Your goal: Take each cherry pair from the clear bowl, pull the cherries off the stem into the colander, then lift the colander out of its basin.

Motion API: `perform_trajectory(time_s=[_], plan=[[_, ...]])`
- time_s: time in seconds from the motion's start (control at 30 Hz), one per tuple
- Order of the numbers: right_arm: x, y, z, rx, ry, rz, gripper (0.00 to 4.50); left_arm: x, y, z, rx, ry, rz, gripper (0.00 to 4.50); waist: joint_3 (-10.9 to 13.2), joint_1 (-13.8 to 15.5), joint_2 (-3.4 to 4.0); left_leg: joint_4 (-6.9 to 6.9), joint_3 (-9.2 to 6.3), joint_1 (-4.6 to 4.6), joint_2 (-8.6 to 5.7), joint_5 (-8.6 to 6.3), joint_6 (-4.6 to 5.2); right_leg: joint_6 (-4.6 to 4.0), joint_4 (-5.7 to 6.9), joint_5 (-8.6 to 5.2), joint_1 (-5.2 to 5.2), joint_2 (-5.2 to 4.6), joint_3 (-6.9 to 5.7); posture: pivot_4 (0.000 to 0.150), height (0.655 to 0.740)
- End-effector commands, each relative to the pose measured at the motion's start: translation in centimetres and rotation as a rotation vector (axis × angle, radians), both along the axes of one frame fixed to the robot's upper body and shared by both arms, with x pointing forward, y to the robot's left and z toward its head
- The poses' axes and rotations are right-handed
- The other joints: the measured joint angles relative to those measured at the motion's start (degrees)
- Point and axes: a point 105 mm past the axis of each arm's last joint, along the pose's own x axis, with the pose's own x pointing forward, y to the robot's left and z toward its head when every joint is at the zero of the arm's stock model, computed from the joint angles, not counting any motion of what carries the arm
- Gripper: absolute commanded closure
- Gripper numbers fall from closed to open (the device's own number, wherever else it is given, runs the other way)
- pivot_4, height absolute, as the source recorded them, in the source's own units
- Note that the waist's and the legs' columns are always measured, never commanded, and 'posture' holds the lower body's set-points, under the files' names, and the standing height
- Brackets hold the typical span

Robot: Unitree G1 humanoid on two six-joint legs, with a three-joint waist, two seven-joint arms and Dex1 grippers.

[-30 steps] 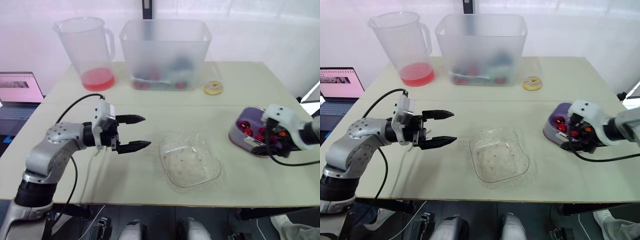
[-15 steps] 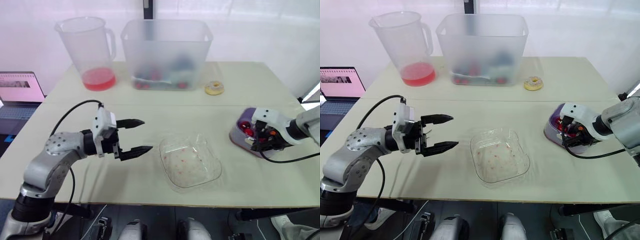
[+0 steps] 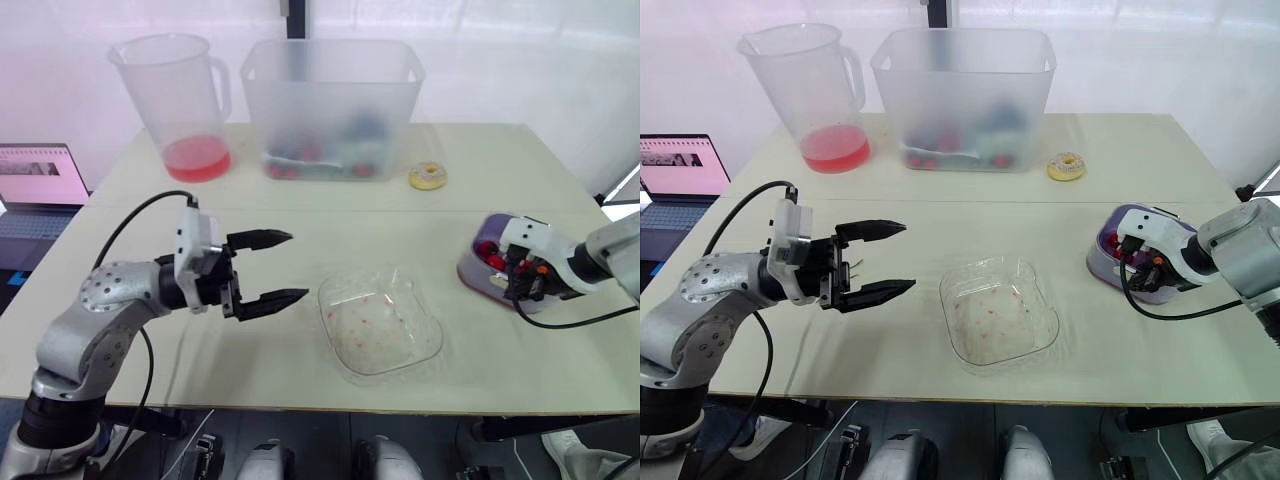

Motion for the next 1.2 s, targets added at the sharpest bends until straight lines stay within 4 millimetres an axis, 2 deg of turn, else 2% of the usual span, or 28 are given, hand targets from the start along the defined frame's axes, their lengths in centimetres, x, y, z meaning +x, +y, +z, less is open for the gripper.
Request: perform_trajectory(time_s=[0.03,0.37,0.5,0.63,1.0,1.2], plan=[[0.1,0.2,1.9,0.015,-0.06,-0.007,4.27,-0.5,0.0,1.1,-0.015,-0.058,-0.009,0.0,0.0,0.0,0.0,0.0,0.0,0.0,0.0,0.0,0.0,0.0,0.0,0.0,0.0,0.0,0.0,0.15,0.6886],[-0.7,2.0,4.3,0.07,-0.096,0.003,4.27,0.0,-0.6,1.0,-0.001,-0.064,-0.038,0.0,0.01,-0.01,0.01,-0.01,0.0,0.0,0.0,0.0,0.0,0.0,0.0,0.0,0.0,0.01,0.0,0.15,0.6886],[-1.4,2.6,5.4,0.077,-0.116,-0.011,4.27,0.5,-0.6,2.0,-0.027,-0.091,-0.036,0.0,0.01,0.0,0.01,0.0,-0.01,0.0,0.02,0.0,0.0,0.0,0.0,0.0,0.0,0.02,0.0,0.15,0.6886],[-1.9,2.4,6.0,0.06,-0.13,-0.026,4.27,0.6,-1.0,2.1,-0.029,-0.097,-0.056,0.0,0.01,-0.01,0.01,-0.01,0.0,0.0,0.0,-0.01,0.01,0.0,0.0,0.0,0.0,0.04,0.0,0.15,0.6886],[-2.6,2.1,9.3,0.079,-0.21,-0.039,4.27,1.1,-1.6,1.9,-0.027,-0.098,-0.08,0.0,0.0,0.0,0.01,-0.01,0.0,0.0,-0.02,-0.01,0.01,0.0,0.0,0.0,0.0,0.02,0.0,0.15,0.6886],[-2.6,2.1,9.6,0.133,-0.22,-0.059,4.27,1.5,-1.6,2.2,-0.027,-0.105,-0.083,0.0,0.0,0.04,0.01,-0.01,0.0,-0.01,-0.04,-0.01,0.01,0.0,0.0,0.0,0.0,0.01,0.0,0.15,0.6886]])
